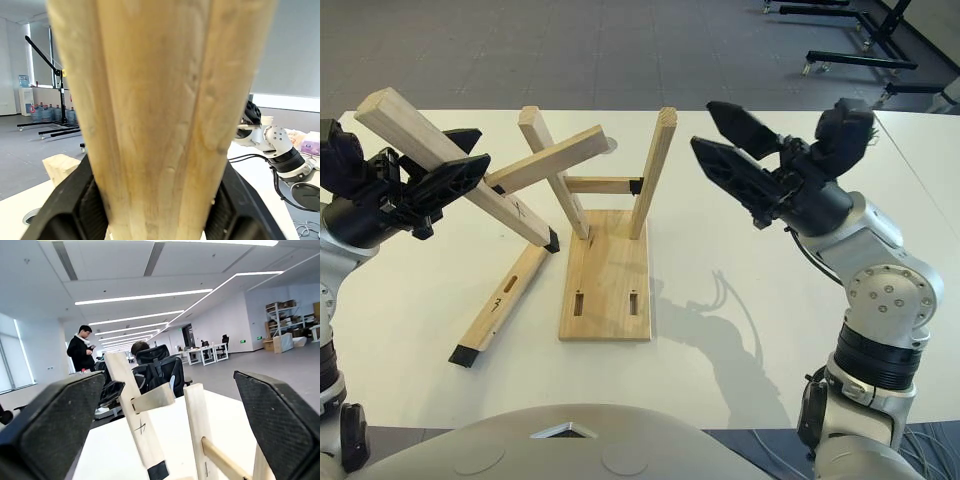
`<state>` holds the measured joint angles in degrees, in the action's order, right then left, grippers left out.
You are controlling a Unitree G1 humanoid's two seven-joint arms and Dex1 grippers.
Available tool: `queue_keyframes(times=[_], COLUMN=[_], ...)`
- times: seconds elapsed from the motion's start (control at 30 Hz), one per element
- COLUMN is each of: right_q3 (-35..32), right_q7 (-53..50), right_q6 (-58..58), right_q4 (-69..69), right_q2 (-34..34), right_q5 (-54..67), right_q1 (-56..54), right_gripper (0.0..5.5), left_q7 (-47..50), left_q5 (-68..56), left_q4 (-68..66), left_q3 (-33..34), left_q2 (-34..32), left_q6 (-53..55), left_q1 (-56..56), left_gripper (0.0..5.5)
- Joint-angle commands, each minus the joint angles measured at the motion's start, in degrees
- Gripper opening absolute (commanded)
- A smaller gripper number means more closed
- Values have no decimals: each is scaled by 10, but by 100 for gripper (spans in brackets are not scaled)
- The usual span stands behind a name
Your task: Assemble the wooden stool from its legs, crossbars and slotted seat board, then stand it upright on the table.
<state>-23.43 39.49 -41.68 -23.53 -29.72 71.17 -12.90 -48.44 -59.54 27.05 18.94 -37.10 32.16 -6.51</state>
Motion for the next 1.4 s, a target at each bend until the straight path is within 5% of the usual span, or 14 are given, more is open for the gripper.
queue_keyframes(times=[0.03,0.53,0.9,1.4], right_q3=[-12,64,75,72], right_q7=[-75,-196,-221,-215], right_q6=[29,89,109,105], right_q4=[-47,-178,-196,-165], right_q2=[37,98,87,34], right_q5=[24,10,19,51], right_q1=[21,167,193,174], right_gripper=[473,473,473,473], left_q7=[-62,-129,-188,-164], left_q5=[-10,140,63,171], left_q4=[14,27,31,3], left_q3=[33,-89,-77,-145], left_q2=[-6,30,8,44], left_q6=[-32,-143,-114,-168], left_q1=[30,47,98,124], left_gripper=[212,212,212,212])
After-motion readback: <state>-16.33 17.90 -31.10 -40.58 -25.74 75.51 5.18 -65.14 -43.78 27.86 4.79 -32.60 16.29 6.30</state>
